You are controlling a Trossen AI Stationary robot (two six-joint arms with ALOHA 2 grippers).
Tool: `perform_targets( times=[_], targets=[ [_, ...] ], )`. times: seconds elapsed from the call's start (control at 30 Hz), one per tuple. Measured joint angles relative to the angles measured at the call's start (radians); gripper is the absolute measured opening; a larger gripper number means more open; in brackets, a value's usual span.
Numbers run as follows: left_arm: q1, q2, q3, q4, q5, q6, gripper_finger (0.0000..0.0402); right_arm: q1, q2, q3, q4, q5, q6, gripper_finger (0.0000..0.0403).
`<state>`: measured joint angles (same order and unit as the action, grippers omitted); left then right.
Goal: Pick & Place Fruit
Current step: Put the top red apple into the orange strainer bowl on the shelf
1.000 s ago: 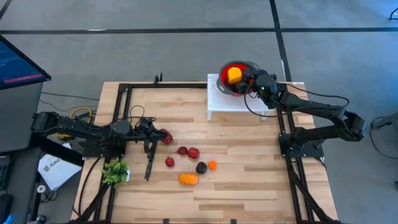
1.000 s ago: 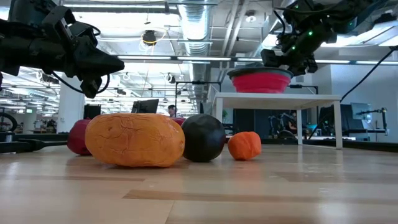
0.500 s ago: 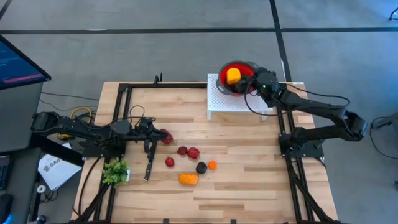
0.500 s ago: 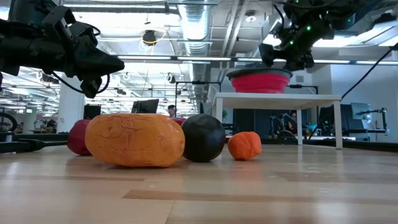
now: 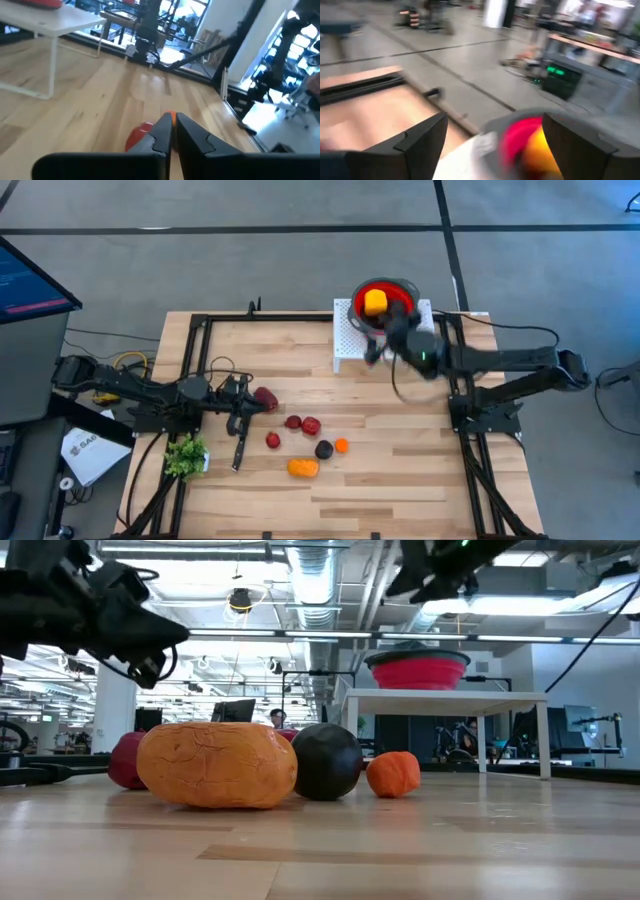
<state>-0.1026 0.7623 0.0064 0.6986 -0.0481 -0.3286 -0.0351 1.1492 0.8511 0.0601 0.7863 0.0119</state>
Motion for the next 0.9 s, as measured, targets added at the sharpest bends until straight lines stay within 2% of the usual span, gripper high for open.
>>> perform_targets(
  times=[0.2, 0.33, 0.47, 0.63, 0.77, 0.9],
  targets=[
    [-0.127, 0.000, 0.081, -0.067, -0.121, 0.158, 0.0002, 0.334, 0.013, -0.085, 0.013, 0.059, 0.199, 0.0292],
    [-0.141, 0.000, 0.232, -0.391, -0.190, 0.198, 0.0004, 0.505, 0.096, -0.123, 0.046, 0.104, 0.368, 0.0290],
    [-0.124, 0.022, 0.419, -0.794, -0.191, 0.199, 0.0028, 0.620, 0.278, -0.140, 0.188, 0.161, 0.461, 0.0291],
    [-0.118, 0.139, 0.595, -1.074, -0.184, 0.226, 0.0098, 0.656, 0.547, -0.139, 0.520, 0.203, 0.476, 0.0291],
    [-0.114, 0.318, 0.685, -1.212, -0.167, 0.304, 0.0172, 0.631, 0.735, -0.138, 0.808, 0.204, 0.476, 0.0291],
    [-0.101, 0.513, 0.754, -1.320, -0.165, 0.415, 0.0236, 0.599, 0.858, -0.138, 1.032, 0.203, 0.471, 0.0291]
  ],
)
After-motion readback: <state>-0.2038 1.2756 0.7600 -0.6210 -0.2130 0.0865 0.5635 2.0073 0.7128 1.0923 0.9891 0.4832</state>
